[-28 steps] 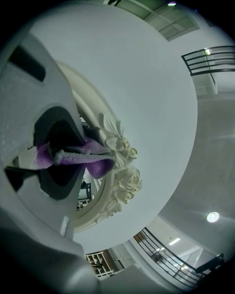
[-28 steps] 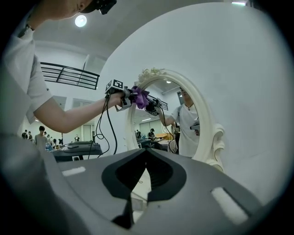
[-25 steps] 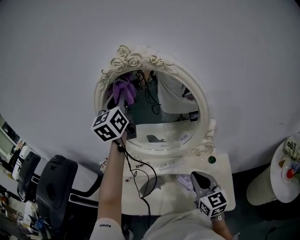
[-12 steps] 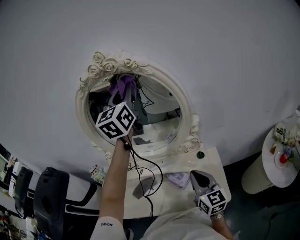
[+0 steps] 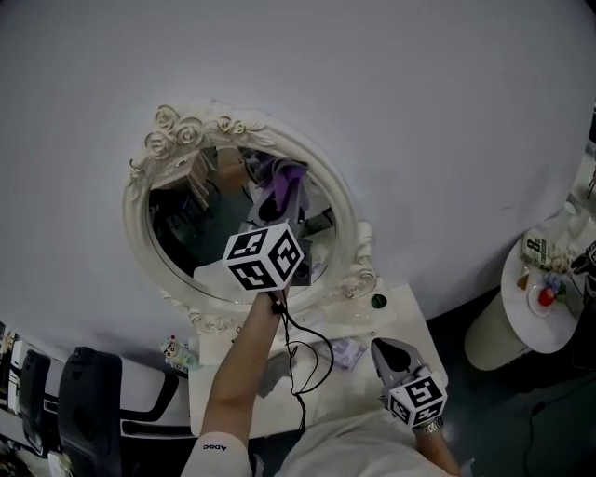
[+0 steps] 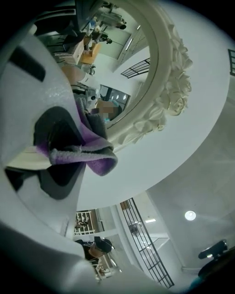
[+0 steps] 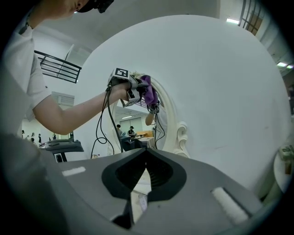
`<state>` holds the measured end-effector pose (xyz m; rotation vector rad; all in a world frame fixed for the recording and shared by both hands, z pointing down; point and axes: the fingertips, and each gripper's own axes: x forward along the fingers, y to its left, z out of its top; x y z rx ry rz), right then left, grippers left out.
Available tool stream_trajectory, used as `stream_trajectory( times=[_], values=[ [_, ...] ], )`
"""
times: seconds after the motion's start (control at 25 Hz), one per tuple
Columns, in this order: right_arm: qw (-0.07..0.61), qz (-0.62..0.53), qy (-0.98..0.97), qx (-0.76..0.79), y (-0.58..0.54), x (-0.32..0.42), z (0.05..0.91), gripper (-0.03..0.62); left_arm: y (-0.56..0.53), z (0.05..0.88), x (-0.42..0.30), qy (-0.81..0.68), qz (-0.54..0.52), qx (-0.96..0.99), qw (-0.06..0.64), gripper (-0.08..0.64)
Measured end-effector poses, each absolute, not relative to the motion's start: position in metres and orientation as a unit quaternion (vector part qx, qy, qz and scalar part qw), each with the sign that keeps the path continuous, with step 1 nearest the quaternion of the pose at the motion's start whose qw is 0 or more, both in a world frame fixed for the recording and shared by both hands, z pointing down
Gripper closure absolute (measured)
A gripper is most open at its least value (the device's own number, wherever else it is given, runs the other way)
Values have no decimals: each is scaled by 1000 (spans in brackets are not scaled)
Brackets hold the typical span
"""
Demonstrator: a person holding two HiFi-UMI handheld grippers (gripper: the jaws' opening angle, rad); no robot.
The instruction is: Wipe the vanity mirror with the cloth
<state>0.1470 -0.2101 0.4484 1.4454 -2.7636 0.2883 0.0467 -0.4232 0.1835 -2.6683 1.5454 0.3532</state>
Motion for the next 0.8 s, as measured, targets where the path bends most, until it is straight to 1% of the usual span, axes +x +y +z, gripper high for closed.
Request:
stream_trajectory(
  times=[0.16,0.36,0.48,0.68,0.8],
  values=[
    [6,98,-876,472,-205,150,453,586,-435,208,52,494,91,-865,18,488],
    [10,109,-872,477,-204,147,458,586,-438,214,30,510,81,-856,26,488],
    [10,111,-875,472,-206,137,459,586,-437,211,7,525,75,-847,42,488],
    [21,112,-886,449,-209,108,461,586,-432,215,-38,536,73,-840,39,489],
    [25,110,-894,434,-210,91,461,586,-428,214,-79,554,75,-828,40,489]
  ],
)
